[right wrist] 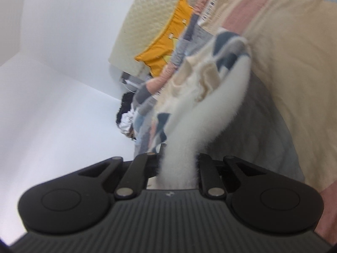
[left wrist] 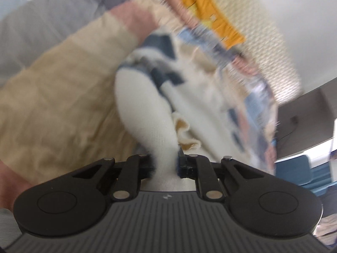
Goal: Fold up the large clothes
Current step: 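Grasp the sweater hem with the left gripper while the right gripper grasps the hem, then lift the hem with both grippers and fold it toward the collar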
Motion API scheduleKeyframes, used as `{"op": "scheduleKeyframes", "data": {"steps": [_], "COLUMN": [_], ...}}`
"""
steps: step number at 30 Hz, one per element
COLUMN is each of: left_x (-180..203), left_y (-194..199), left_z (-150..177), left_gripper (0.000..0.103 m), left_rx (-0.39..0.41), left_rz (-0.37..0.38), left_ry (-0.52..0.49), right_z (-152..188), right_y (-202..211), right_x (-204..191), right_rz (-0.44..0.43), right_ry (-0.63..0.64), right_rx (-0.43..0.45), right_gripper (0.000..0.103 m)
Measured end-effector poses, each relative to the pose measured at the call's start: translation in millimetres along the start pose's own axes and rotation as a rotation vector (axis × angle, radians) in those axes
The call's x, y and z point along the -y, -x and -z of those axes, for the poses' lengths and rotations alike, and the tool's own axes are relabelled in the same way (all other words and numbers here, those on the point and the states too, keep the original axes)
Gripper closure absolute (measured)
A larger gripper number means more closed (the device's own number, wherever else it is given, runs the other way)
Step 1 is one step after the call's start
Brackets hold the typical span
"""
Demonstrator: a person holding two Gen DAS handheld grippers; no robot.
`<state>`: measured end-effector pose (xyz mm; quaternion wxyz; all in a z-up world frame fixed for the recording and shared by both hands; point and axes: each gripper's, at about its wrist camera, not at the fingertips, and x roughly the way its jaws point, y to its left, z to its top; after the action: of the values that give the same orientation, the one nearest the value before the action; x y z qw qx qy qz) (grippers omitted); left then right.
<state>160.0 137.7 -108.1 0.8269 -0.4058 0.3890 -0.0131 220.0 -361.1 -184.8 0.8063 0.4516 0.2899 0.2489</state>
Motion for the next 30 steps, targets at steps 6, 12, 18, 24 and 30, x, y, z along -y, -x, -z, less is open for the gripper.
{"op": "scheduleKeyframes", "data": {"steps": [6, 12, 18, 24, 30], "left_x": [10, 26, 28, 17, 20], "left_y": [72, 150, 205, 196, 122], "left_z": [-18, -4, 28, 30, -13], "left_gripper": [0.088, 0.088, 0.088, 0.087, 0.087], "left_rx": [0.055, 0.073, 0.053, 0.034, 0.077], "left_rz": [0.140, 0.254, 0.267, 0.284, 0.282], "left_ry": [0.074, 0.052, 0.006, 0.039, 0.099], "right_z": [-10, -12, 4, -7, -45], "right_y": [44, 86, 132, 110, 53], "right_x": [-45, -88, -106, -103, -91], "right_rz": [-0.107, -0.153, -0.168, -0.097, 0.001], "right_ry": [0.064, 0.164, 0.212, 0.219, 0.181], "right_rx": [0.027, 0.029, 0.022, -0.003, 0.025], "right_gripper": [0.090, 0.090, 0.090, 0.090, 0.089]}}
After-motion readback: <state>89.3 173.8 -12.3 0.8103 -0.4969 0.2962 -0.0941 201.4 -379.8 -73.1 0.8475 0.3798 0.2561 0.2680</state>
